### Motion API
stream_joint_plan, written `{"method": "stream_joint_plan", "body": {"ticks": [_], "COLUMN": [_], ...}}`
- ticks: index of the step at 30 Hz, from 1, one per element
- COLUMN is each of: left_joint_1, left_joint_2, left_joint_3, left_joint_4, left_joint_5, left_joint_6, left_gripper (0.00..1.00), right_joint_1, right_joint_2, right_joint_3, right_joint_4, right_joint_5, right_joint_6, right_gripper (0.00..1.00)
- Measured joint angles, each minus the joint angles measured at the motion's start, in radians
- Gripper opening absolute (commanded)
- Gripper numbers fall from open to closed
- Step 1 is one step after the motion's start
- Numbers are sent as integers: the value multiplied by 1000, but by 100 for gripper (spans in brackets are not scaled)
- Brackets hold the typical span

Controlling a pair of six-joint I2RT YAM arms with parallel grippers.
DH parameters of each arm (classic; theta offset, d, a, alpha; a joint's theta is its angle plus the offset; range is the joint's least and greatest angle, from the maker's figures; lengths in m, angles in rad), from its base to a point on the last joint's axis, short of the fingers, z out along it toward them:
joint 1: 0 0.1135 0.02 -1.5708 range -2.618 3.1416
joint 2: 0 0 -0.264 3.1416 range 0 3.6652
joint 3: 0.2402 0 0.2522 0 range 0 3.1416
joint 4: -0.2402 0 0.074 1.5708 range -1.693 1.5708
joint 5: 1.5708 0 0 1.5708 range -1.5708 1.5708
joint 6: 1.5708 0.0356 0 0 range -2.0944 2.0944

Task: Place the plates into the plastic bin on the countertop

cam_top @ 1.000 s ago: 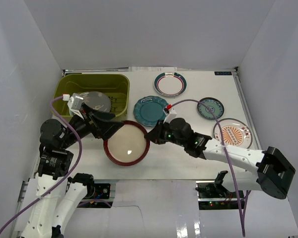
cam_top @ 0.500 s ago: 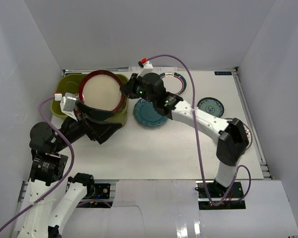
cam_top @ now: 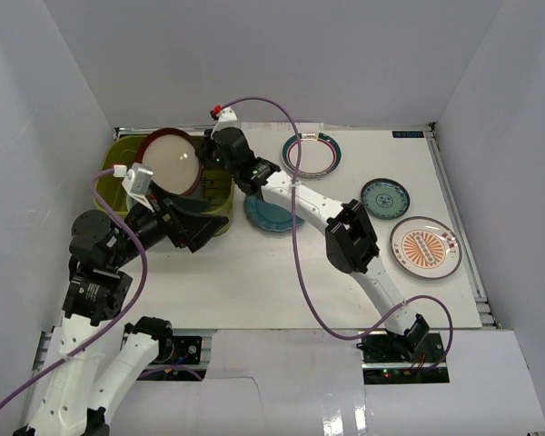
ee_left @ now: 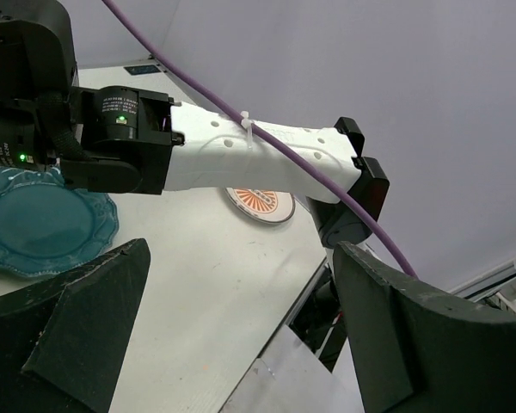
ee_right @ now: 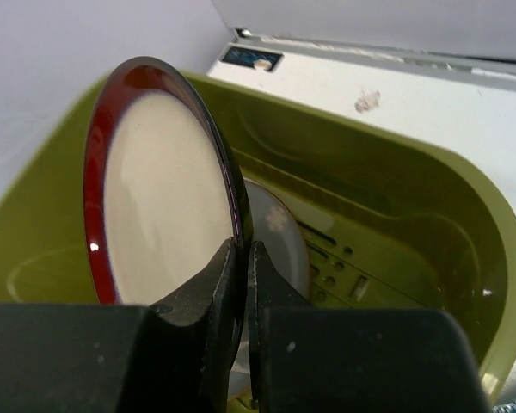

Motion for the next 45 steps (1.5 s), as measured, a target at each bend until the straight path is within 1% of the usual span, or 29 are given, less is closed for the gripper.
{"method": "stream_joint_plan", "body": {"ticks": [11, 13, 14, 15, 17, 18, 21, 23, 26, 30, 33, 36, 38, 41, 42, 44, 45], "left_joint_1": [-6, -6, -6, -6, -6, -6, -6, -6, -6, -6, -6, -6, -6, -6, -8, -19, -27], "left_joint_2": [30, 31, 31, 28, 25, 24, 23, 18, 8, -12, -25, -33, -32, -6, 7, 26, 31], "left_joint_3": [-72, -73, -75, -78, -85, -87, -94, -103, -113, -130, -138, -148, -159, -179, -185, -206, -221], "left_joint_4": [61, 74, 82, 90, 101, 103, 108, 111, 112, 106, 80, 56, 48, 49, 51, 59, 60], "left_joint_5": [-21, -24, -27, -29, -32, -34, -41, -47, -60, -97, -147, -208, -226, -220, -214, -216, -222], "left_joint_6": [-23, -28, -32, -34, -39, -42, -47, -50, -54, -64, -71, -88, -109, -147, -163, -195, -212], "left_gripper": [98, 98, 98, 98, 98, 98, 98, 98, 98, 98, 98, 98, 98, 98, 96, 91, 90], "right_joint_1": [8, 15, 21, 26, 36, 41, 53, 61, 68, 74, 74, 74, 71, 58, 48, 9, -23], "right_joint_2": [87, 87, 87, 85, 85, 85, 82, 71, 34, -35, -97, -186, -271, -455, -529, -671, -748], "right_joint_3": [-32, -56, -76, -97, -124, -135, -172, -199, -249, -301, -330, -381, -453, -645, -729, -880, -968], "right_joint_4": [16, 48, 71, 103, 142, 152, 177, 195, 233, 269, 284, 298, 309, 332, 341, 350, 359], "right_joint_5": [42, 51, 60, 66, 84, 90, 107, 113, 115, 115, 106, 98, 91, 63, 53, 26, 12], "right_joint_6": [-63, -65, -63, -65, -70, -77, -91, -100, -104, -108, -108, -101, -93, -62, -47, -16, 3], "right_gripper": [8, 13, 17, 25, 34, 41, 50, 50, 55, 67, 71, 71, 71, 65, 61, 58, 54]}}
